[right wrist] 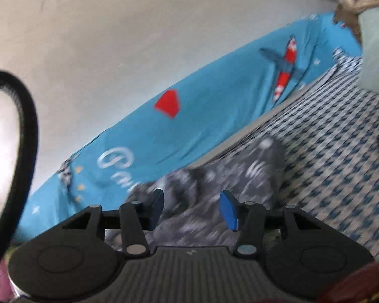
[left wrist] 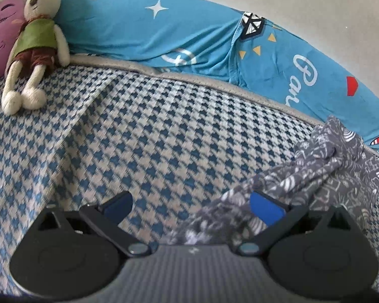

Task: Fold clothes

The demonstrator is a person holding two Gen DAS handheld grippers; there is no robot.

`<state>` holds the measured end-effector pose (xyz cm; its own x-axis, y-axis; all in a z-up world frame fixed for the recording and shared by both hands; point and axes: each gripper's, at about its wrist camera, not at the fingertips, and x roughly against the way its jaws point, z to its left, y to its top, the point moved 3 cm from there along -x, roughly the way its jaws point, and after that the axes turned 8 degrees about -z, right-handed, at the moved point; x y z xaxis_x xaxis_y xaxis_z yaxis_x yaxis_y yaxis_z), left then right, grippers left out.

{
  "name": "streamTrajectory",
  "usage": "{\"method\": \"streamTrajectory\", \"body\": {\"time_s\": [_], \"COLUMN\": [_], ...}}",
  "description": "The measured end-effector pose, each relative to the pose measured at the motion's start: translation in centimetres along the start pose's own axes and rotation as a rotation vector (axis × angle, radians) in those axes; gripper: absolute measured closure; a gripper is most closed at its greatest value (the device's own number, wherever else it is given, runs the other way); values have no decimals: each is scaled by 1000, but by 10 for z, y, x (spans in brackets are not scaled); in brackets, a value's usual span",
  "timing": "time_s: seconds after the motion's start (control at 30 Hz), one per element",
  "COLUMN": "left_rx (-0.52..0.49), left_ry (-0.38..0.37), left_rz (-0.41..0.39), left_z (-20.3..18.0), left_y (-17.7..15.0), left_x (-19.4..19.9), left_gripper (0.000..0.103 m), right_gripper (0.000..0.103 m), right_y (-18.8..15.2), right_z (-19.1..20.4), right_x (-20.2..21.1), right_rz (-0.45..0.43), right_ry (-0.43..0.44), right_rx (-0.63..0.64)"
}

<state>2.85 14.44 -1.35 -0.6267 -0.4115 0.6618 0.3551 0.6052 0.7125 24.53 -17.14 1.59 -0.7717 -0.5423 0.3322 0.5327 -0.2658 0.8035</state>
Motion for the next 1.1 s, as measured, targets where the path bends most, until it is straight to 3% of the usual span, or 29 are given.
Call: {"method": "streamTrajectory", "body": {"time_s": [0.7,0.87,1.03,1.1], "left_rx": [-16,-21,-68,-51], "left_ry": [38,81,205,209], "left_rz": [69,77,73,89], "left_z": [24,31,36,39], "left_y": [-39,-42,-45,-45], "left_x": [14,6,-5,-11], "left_gripper": [0,0,0,0], "right_gripper": [53,53,53,53], "right_y": [-79,-109,-145,-158], "right_z": [68,91,116,127], "right_x": [38,47,61,68], "right_rz": [234,308,397,421], "right_ry": [266,358,455,497], "right_rx": [156,225,310,355]}}
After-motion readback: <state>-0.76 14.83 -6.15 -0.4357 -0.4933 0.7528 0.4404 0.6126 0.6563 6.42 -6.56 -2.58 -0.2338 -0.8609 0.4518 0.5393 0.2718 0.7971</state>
